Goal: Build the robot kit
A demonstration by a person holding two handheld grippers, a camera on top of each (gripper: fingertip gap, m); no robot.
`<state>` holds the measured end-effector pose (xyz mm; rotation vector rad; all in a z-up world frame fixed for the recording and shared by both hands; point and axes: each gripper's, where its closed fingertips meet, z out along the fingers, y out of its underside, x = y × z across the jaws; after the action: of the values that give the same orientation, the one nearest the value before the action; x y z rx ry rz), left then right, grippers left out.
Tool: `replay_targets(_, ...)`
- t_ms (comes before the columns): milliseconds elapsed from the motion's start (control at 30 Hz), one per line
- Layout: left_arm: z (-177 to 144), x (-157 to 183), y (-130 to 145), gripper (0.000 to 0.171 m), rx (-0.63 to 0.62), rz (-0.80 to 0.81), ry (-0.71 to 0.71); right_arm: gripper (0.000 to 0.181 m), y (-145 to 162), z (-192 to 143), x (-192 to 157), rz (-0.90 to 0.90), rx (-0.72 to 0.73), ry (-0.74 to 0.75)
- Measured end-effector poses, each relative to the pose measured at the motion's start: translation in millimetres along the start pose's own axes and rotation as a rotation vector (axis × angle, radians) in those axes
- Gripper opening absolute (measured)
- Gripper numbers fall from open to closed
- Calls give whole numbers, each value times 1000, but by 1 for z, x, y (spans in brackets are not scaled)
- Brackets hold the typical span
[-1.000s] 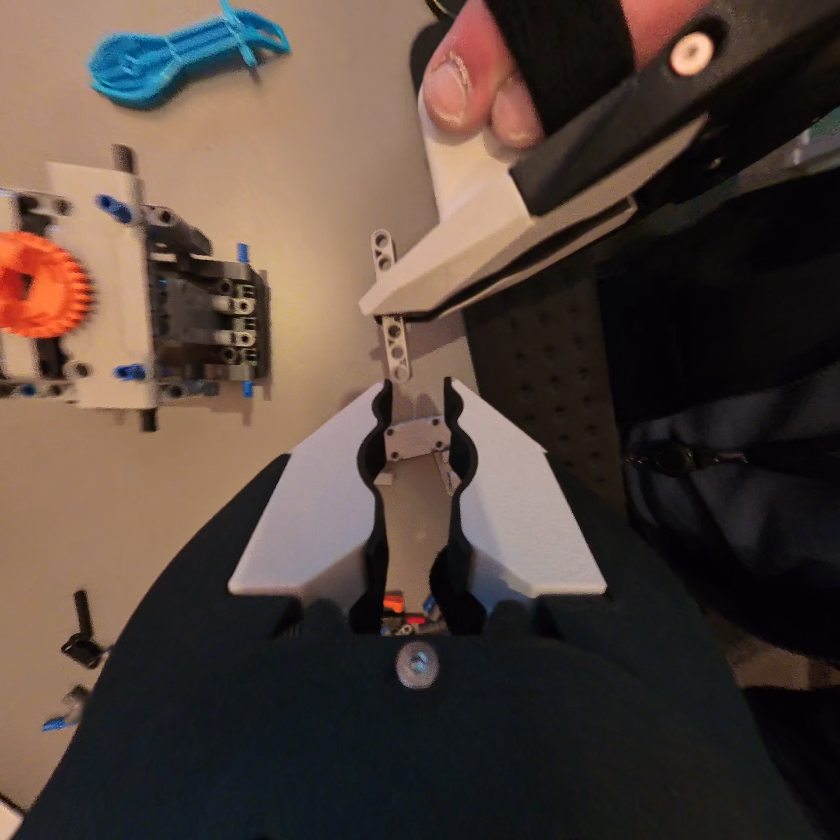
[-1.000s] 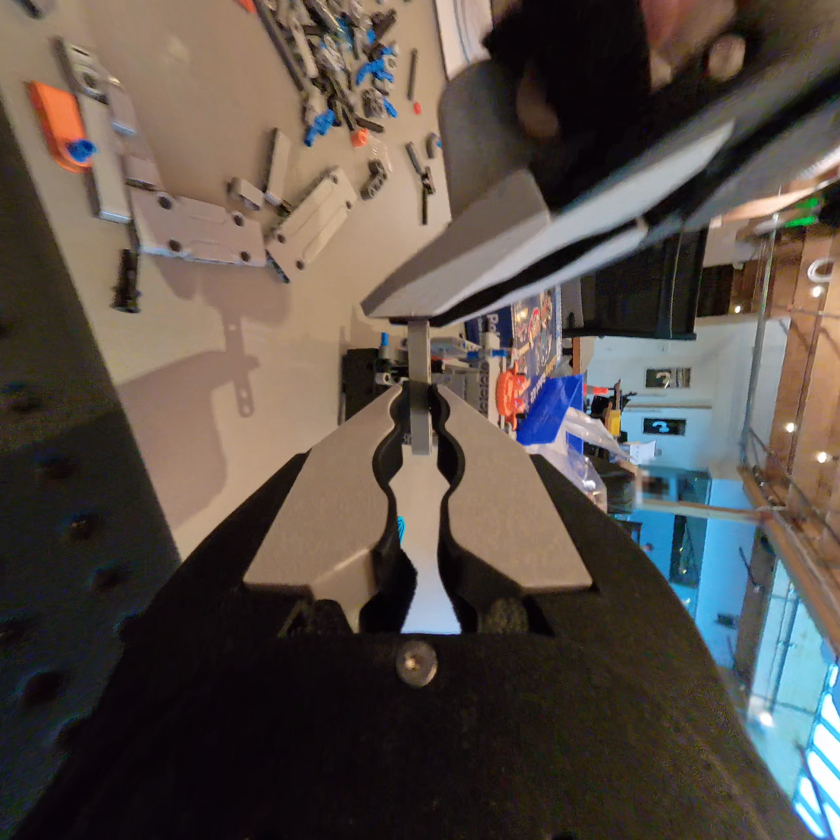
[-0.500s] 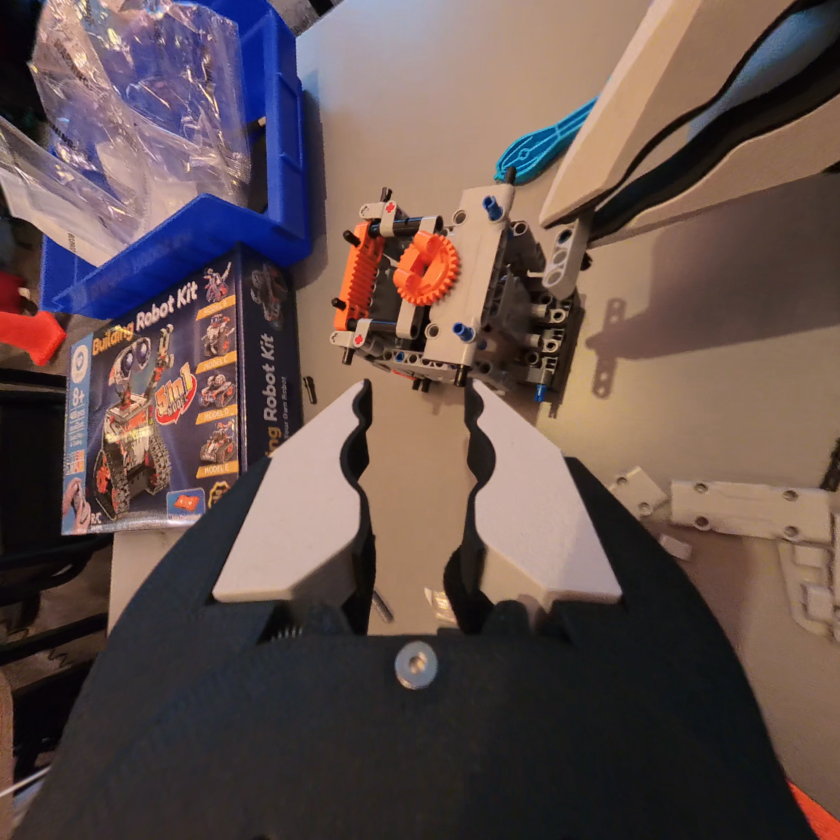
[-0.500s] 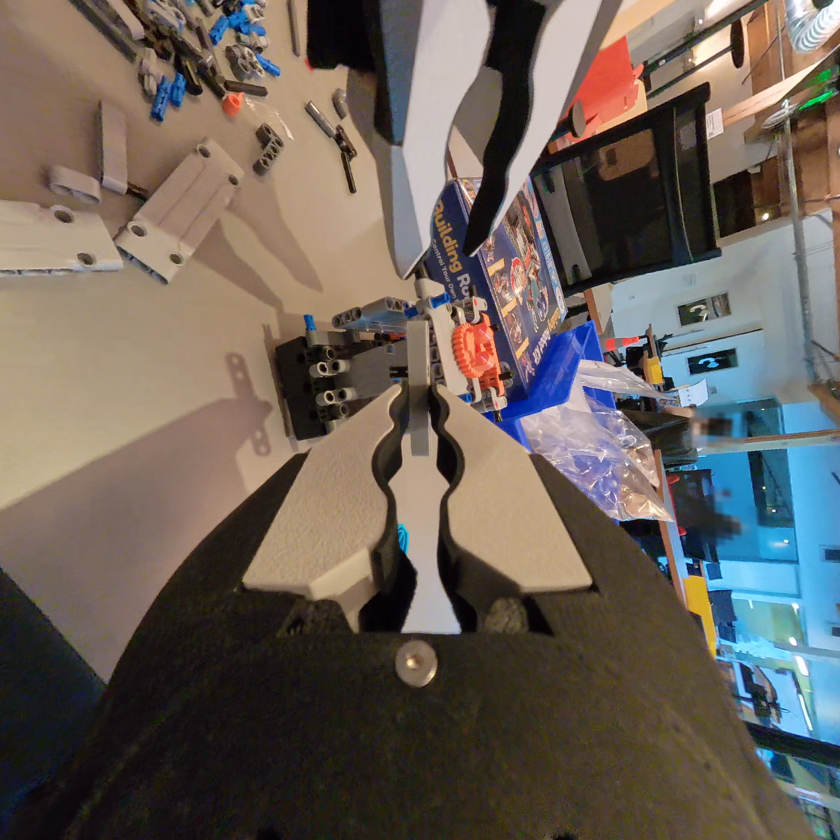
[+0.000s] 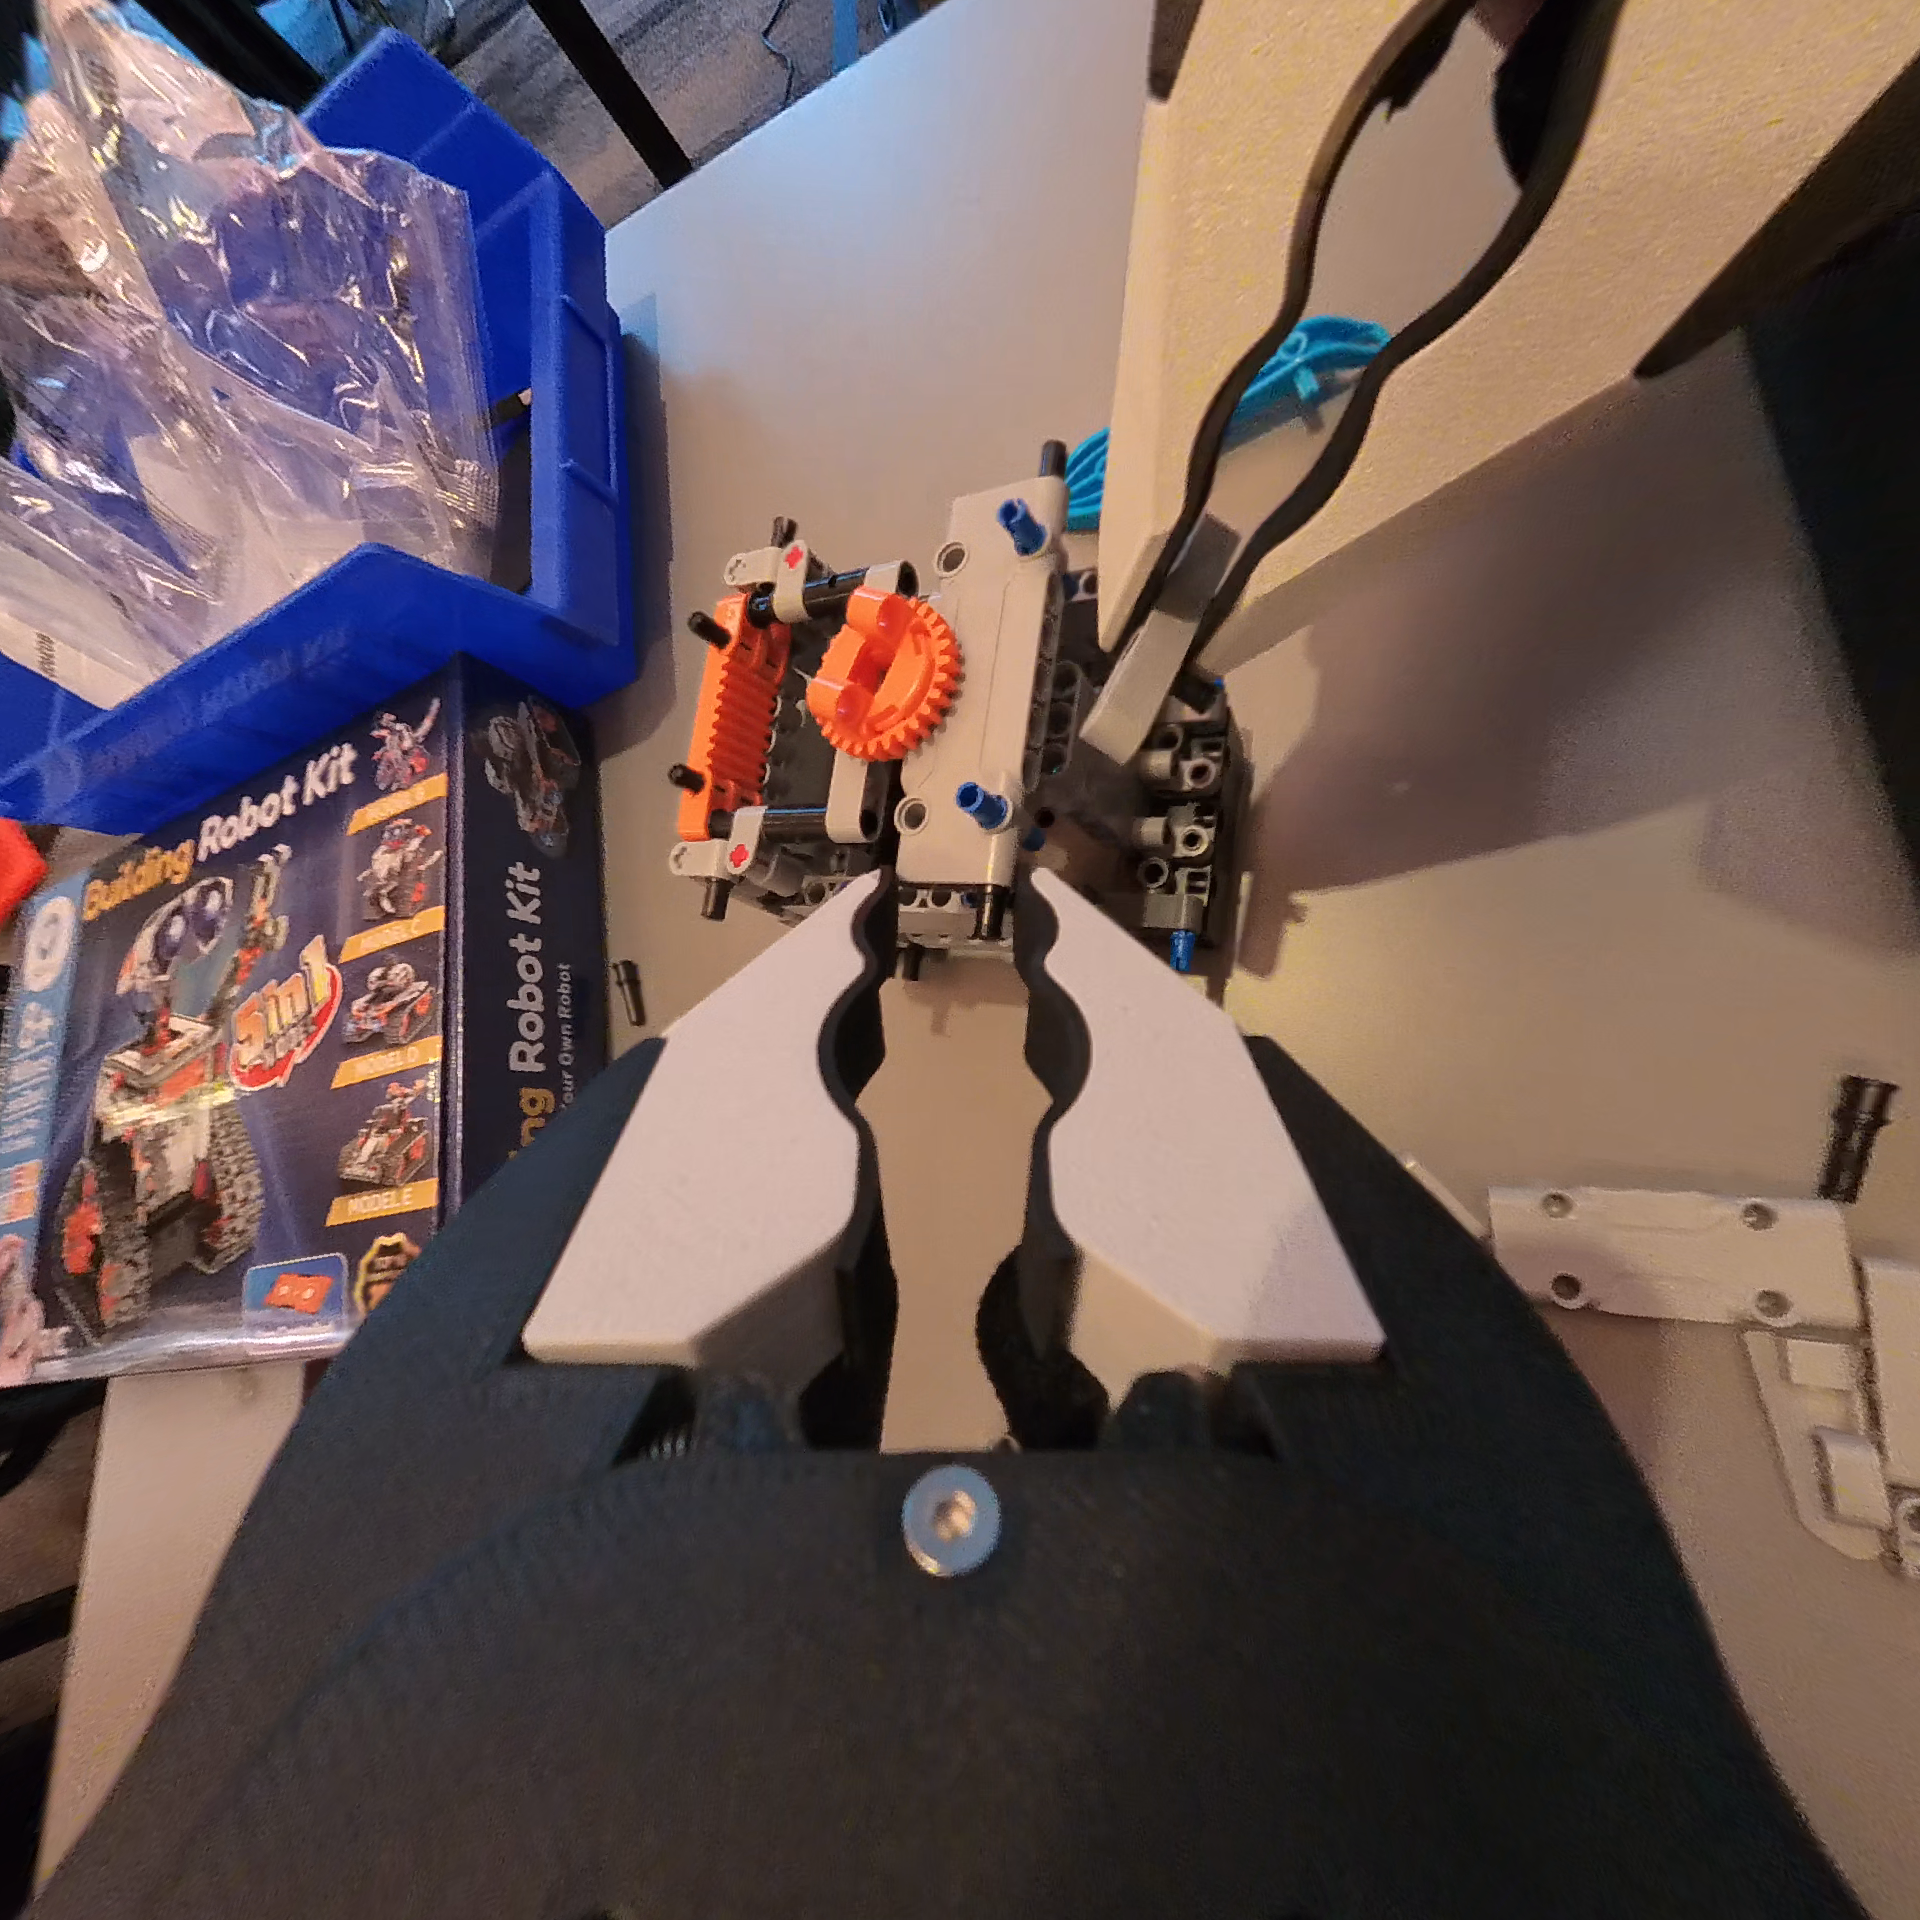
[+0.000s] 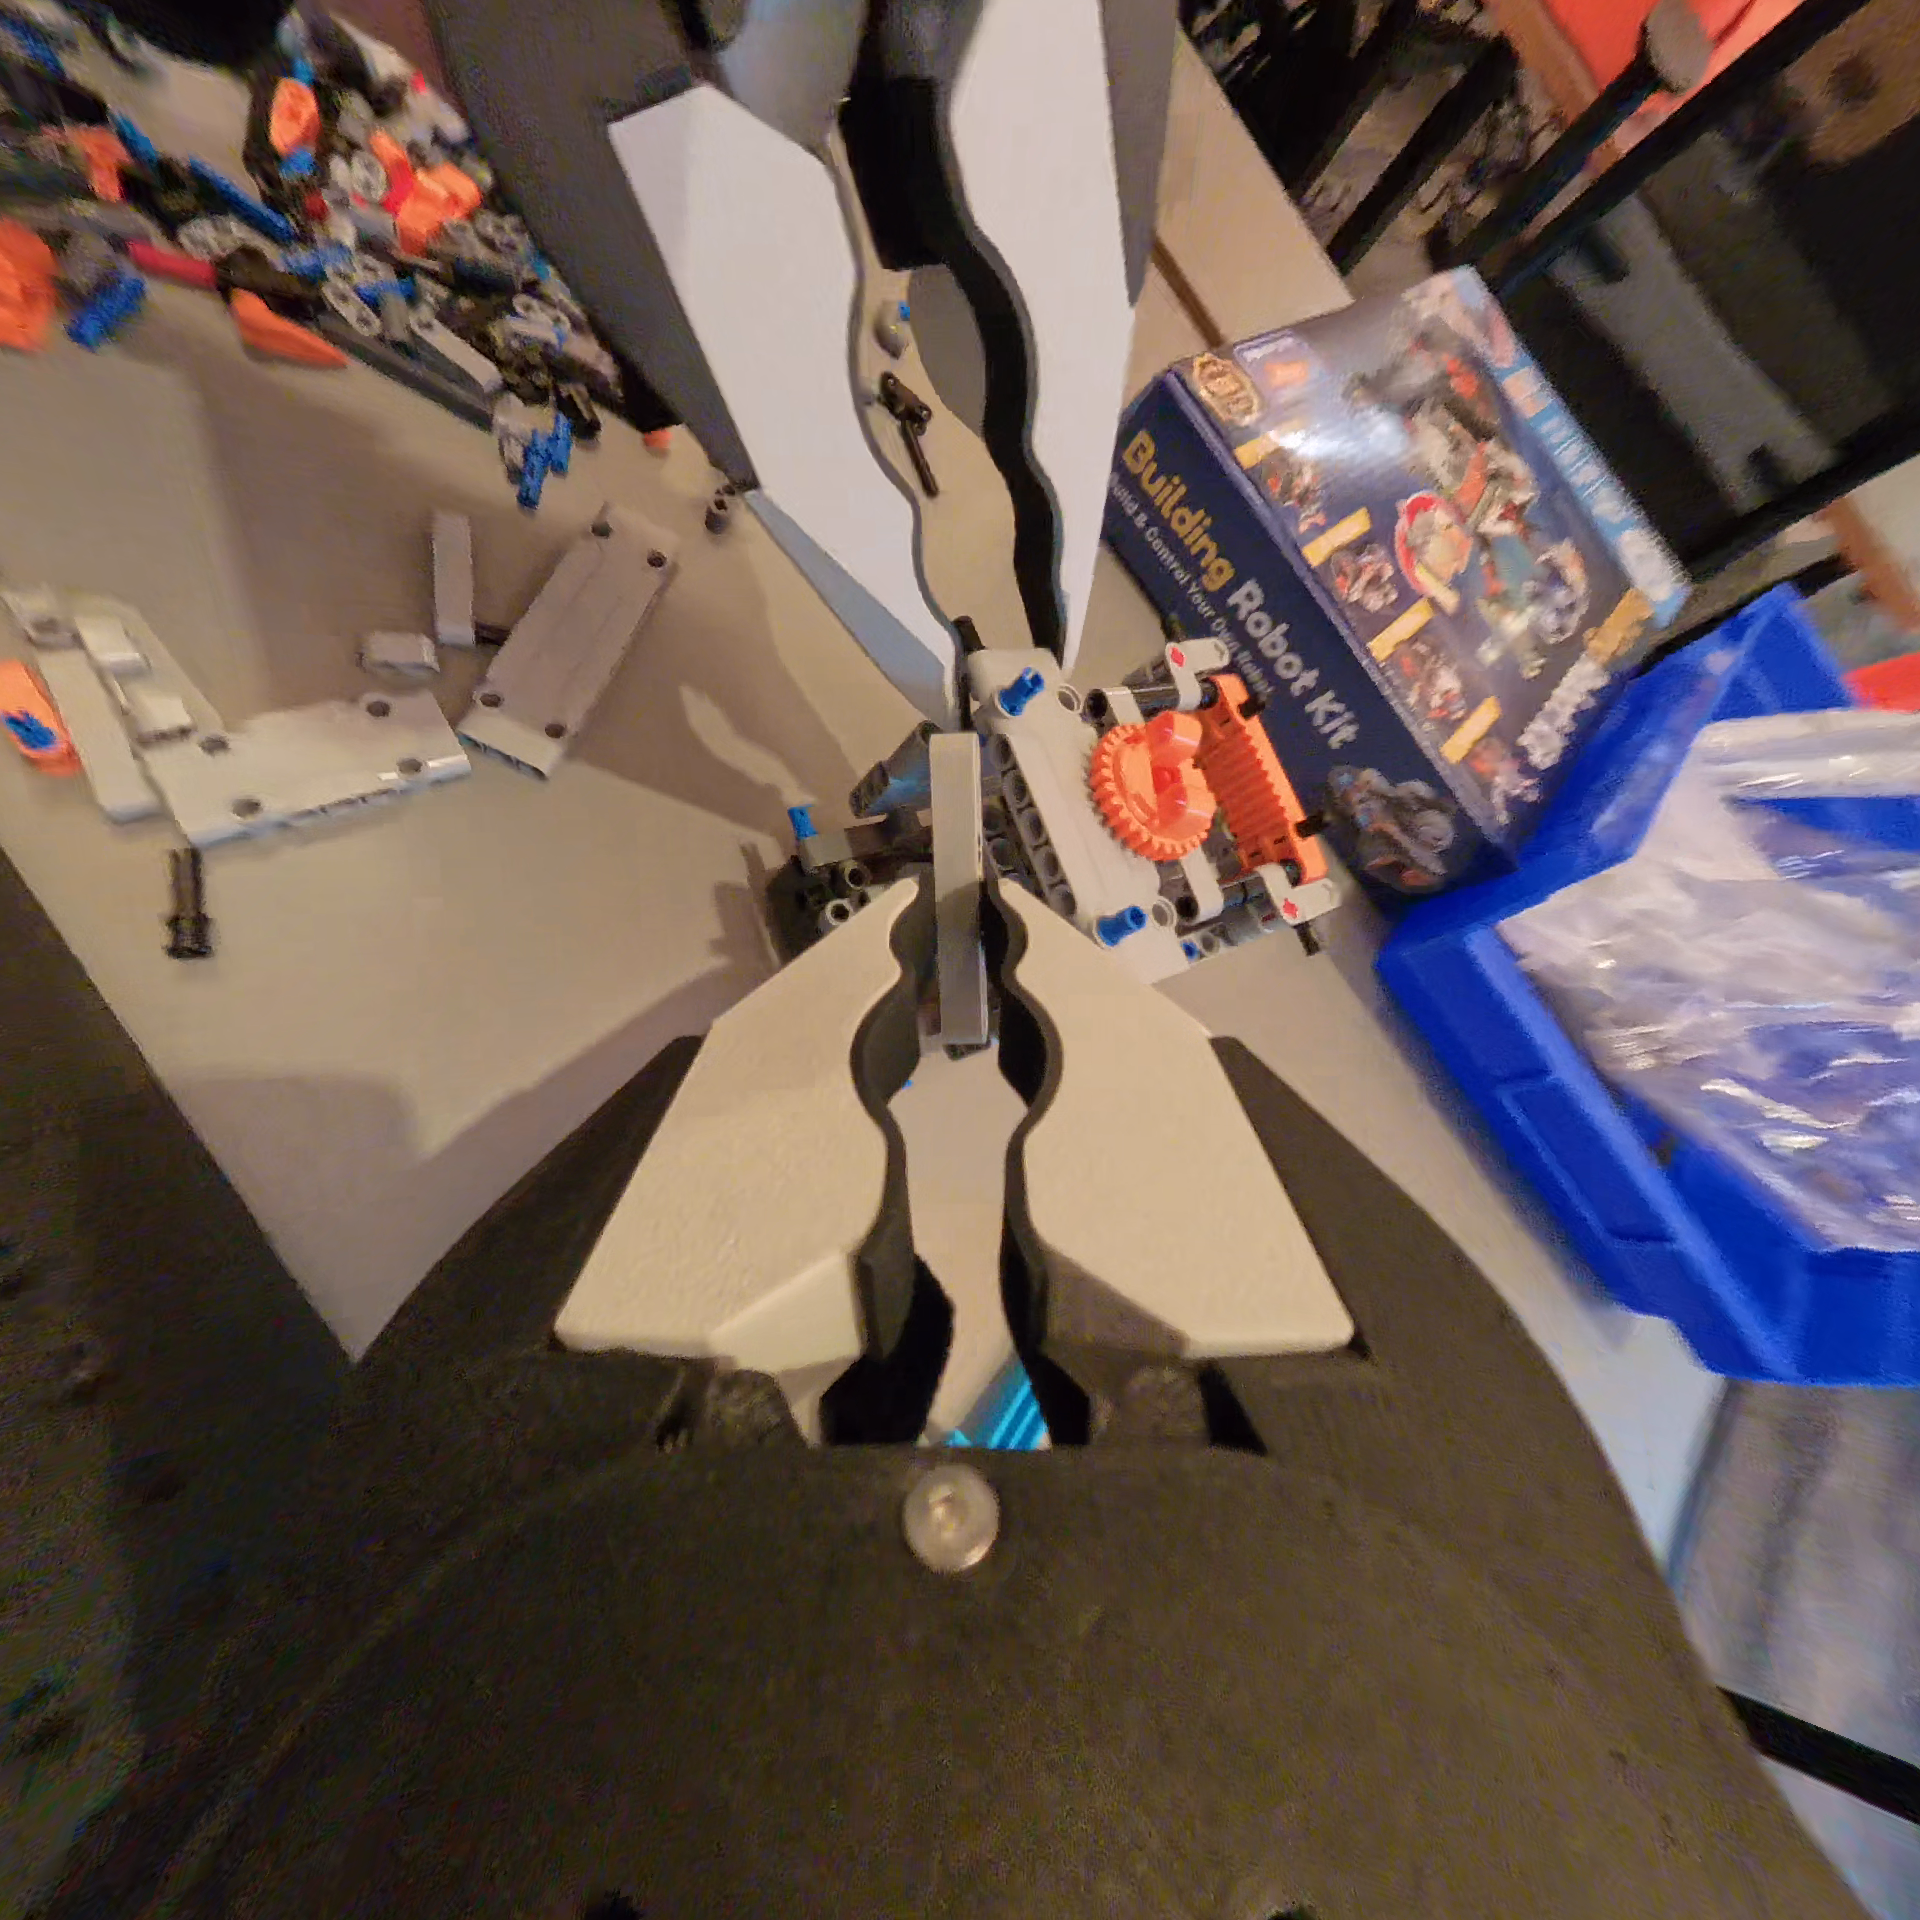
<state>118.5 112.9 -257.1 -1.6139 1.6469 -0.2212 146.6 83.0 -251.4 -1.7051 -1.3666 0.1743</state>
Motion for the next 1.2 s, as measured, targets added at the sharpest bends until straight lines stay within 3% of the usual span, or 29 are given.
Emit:
replay_targets(367,-3,1,-2,20,8,-146,118,6,-14,-15,0,551,136,-461)
replay_targets(467,-3,0,-1,20,6,-160,130,6,-12,-19,-6,591,128,-529)
replay_targets(567,-4,1,-1,20,4,-154,129,6,-1,-18,-27,518,47,-556)
replay_targets(700,-2,4,0,21,6,-135,114,7,31,-6,-61,382,-150,-524)
replay_targets(933,-4,5,-1,21,53,-142,116,14,54,8,-90,234,-284,-455)
replay_targets(1100,-4,8,-4,20,66,-122,97,21,32,-3,-75,184,-177,-367)
replay_targets(1200,-4,11,-7,20,75,-154,94,18,9,-16,-38,73,-75,-140)
